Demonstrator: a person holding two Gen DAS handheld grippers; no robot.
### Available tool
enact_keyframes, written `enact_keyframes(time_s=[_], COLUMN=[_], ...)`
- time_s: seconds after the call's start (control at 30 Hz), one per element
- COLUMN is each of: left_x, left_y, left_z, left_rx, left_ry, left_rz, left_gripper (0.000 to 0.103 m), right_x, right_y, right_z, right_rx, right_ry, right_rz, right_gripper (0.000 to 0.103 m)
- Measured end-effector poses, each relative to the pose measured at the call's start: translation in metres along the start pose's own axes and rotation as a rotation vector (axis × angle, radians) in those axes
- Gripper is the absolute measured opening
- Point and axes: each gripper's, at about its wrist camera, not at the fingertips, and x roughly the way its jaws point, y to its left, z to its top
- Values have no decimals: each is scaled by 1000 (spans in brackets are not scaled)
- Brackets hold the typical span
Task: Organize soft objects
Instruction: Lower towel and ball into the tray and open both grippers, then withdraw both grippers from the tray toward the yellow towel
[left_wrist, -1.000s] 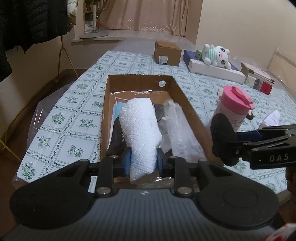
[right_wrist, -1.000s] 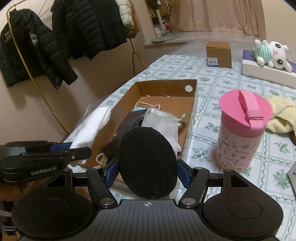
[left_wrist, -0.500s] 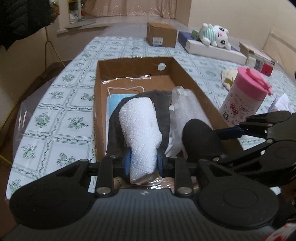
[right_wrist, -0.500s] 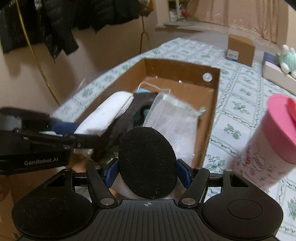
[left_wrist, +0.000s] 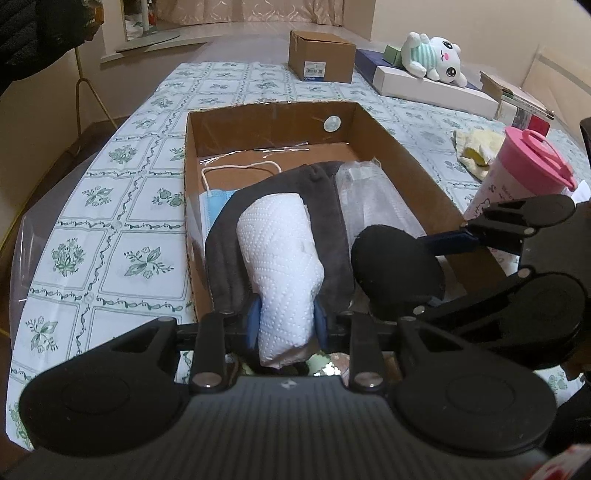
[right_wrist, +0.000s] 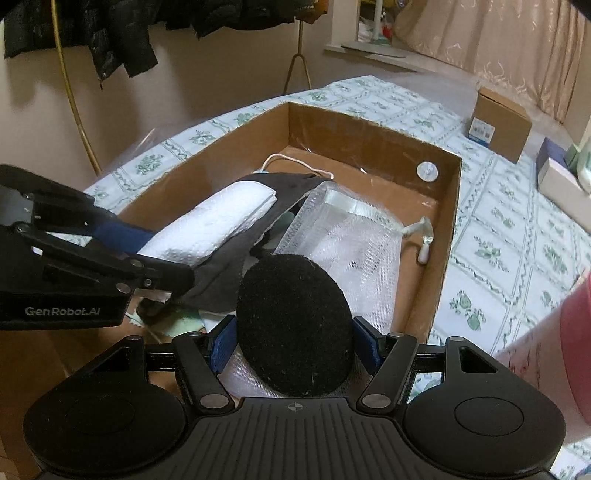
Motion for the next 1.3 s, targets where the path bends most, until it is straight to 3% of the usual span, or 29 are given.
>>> enact_keyframes(time_s=[0.23, 0.43, 0.93, 1.3], left_x=[-5, -16, -63, -98], left_y=[-1, 0, -15, -57], left_z=[-3, -6, -19, -32], left_rx=[1, -20, -77, -123], left_ry=[-3, -11, -61, -132], left_rz=[7, 20, 57, 57], left_gripper=[40, 54, 60, 72], right_x=[-6, -20, -95, -152], right_y=[1, 7, 14, -17], right_z=[-3, -7, -30, -77], right_rx=[1, -21, 39, 207], right_ry=[-17, -48, -161, -183], right_rz=[8, 28, 22, 1], right_gripper=[67, 77, 79, 79])
